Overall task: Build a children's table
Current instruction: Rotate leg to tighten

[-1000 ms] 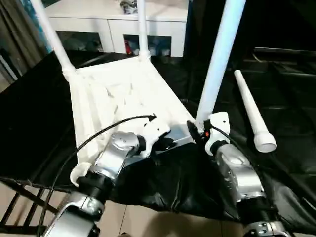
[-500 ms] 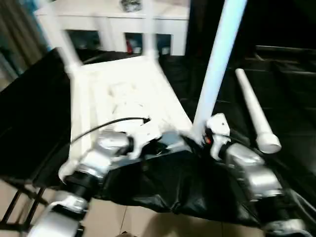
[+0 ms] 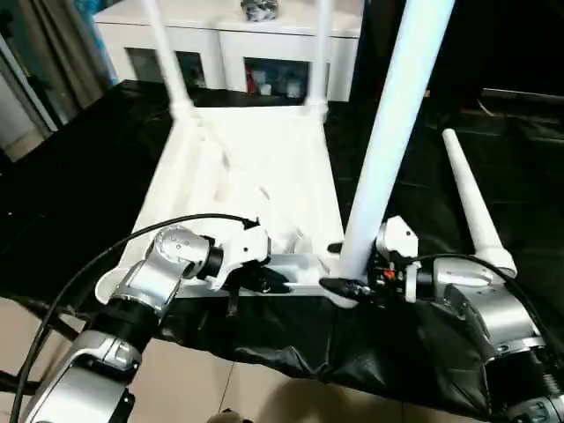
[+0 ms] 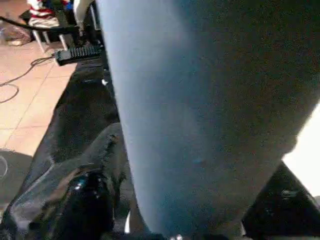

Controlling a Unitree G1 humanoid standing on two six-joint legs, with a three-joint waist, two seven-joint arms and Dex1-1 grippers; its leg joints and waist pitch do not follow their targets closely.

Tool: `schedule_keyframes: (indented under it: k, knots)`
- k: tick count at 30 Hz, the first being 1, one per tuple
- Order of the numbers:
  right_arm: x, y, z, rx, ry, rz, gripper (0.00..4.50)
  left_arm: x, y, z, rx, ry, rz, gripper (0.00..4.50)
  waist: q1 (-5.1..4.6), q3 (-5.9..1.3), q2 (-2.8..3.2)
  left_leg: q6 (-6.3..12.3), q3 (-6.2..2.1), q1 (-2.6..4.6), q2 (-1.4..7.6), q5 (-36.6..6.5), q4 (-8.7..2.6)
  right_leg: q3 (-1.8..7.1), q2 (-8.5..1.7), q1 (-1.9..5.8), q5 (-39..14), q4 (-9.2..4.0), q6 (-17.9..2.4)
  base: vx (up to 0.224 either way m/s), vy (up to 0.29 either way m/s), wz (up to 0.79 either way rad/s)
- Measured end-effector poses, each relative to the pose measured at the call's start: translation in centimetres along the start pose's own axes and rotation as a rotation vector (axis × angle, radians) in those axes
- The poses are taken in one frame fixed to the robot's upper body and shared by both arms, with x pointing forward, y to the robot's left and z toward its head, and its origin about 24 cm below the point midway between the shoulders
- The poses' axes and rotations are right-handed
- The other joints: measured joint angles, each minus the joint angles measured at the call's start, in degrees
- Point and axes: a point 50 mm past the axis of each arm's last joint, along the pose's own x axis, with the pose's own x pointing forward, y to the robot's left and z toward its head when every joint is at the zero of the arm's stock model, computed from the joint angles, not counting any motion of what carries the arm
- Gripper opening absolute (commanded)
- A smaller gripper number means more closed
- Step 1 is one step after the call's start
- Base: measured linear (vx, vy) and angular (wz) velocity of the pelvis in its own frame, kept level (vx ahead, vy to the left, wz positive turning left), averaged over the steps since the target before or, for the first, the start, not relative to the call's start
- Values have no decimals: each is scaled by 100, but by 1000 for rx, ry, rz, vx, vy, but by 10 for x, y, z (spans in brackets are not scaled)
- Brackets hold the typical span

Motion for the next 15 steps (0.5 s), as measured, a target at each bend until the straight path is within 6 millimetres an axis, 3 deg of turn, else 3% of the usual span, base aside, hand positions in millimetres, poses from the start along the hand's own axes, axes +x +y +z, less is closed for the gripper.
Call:
schedule_keyframes:
  k: [8,15]
  knots:
    - [1,3,0,-4,-4,4,214,0,0,-2,8,-1,-22,0,31,-5,2,0,3,4,-1,0,0,7,0,4,-2,1,4,0,0,0]
    - [2,3,0,-3,-6,2,202,0,0,-2,7,-1,-24,0,30,-8,5,0,2,10,-1,0,0,7,0,8,-3,2,5,0,0,0]
